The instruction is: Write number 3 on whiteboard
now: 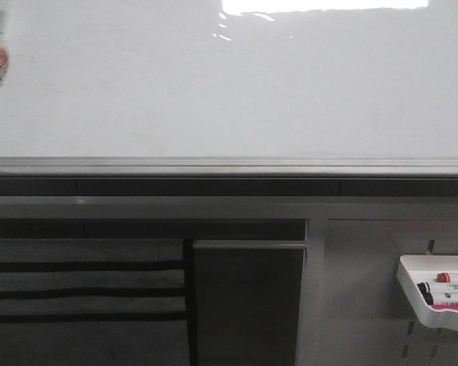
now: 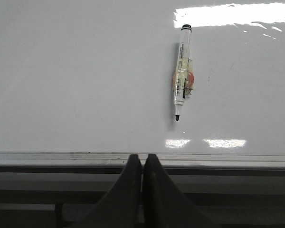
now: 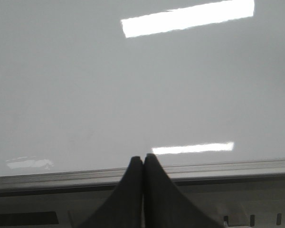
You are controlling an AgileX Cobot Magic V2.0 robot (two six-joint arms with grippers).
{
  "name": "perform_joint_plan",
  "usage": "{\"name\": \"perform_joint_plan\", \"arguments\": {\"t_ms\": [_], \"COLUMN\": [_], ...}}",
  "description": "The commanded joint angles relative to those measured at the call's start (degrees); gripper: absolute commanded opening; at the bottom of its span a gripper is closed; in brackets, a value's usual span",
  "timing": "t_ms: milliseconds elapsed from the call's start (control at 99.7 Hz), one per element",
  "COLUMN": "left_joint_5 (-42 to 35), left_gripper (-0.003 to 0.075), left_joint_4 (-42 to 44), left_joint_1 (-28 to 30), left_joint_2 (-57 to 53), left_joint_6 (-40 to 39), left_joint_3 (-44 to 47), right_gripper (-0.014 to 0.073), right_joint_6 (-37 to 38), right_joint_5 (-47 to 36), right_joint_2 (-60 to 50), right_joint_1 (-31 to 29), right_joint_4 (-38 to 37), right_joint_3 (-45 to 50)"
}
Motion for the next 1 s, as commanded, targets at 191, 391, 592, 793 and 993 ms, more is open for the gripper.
{"name": "perform_joint_plan", "arguments": {"t_ms": [191,391,592,793,993], "left_joint_5": [-6.04,-9.86,-7.31,5.7,20.98], "left_gripper": [-0.002,-0.002,-0.002,-0.002,-0.002], "left_joint_4": [0.0,-2.33,-2.78,-2.78,-2.28], "left_joint_1": [-0.52,-0.52,-0.52,-0.52,-0.52], "left_joint_2": [-1.53,-1.53,0.35,9.35,20.53], "left_joint_6": [-0.47,-0.47,-0.47,-0.47,-0.17], "left_joint_3": [0.32,-1.1,-9.27,-23.09,-34.84], "right_gripper": [-0.0069,-0.0069,-0.0069,-0.0069,-0.0069], "right_joint_6": [0.07,0.07,0.07,-1.24,-7.01], "right_joint_5": [4.99,0.04,7.07,18.18,32.6], "right_joint_2": [-0.9,-0.9,1.28,11.46,23.94], "right_joint_1": [0.06,0.06,0.06,0.17,0.17], "right_joint_4": [-0.75,-0.75,-0.75,-0.75,-0.75], "right_joint_3": [1.57,0.73,-8.41,-22.64,-36.0]}}
